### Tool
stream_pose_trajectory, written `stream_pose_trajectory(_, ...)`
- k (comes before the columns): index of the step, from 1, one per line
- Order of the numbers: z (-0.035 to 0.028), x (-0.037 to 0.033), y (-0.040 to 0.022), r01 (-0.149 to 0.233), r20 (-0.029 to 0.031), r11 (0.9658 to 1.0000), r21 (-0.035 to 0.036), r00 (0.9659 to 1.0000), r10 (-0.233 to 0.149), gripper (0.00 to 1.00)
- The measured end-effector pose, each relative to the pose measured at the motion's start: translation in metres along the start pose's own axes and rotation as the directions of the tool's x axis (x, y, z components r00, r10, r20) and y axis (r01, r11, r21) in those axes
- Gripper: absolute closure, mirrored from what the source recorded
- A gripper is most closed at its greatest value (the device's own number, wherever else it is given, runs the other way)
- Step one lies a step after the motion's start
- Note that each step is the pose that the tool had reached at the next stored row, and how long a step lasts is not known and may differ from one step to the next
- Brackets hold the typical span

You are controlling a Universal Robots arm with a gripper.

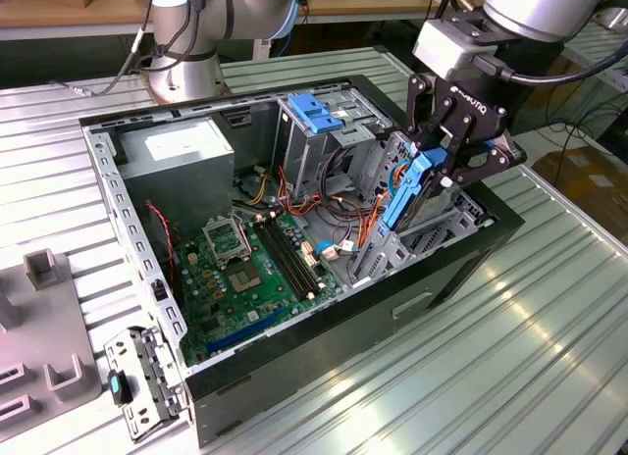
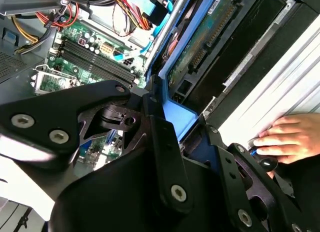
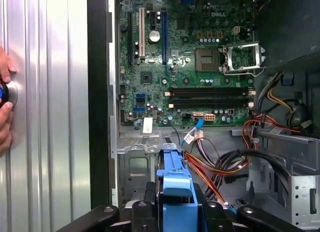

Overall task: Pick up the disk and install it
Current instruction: 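Insert the disk into the insertion slot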

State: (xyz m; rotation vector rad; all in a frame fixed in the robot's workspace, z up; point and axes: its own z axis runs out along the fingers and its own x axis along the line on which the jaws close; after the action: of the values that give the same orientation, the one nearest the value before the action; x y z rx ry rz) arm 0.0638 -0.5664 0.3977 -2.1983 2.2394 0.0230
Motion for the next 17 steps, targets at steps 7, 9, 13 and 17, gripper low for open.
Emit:
stream_pose_trajectory(7, 0.0489, 0.0007, -0.0004, 0.000, 0.0000, 1.0000, 0.0000, 1.0000, 0.000, 0.62)
stream_pose_trajectory(9, 0.0495, 0.0007, -0.0005, 0.000, 0.0001, 1.0000, 0.0000, 1.0000, 0.000, 0.55)
stream_pose_trajectory(13, 0.0483, 0.0007, -0.0005, 0.000, 0.0002, 1.0000, 0.0000, 1.0000, 0.000, 0.70)
stream_pose_trajectory(17, 0.0473, 0.0007, -0.0005, 0.000, 0.0004, 1.0000, -0.0005, 1.0000, 0.000, 0.88)
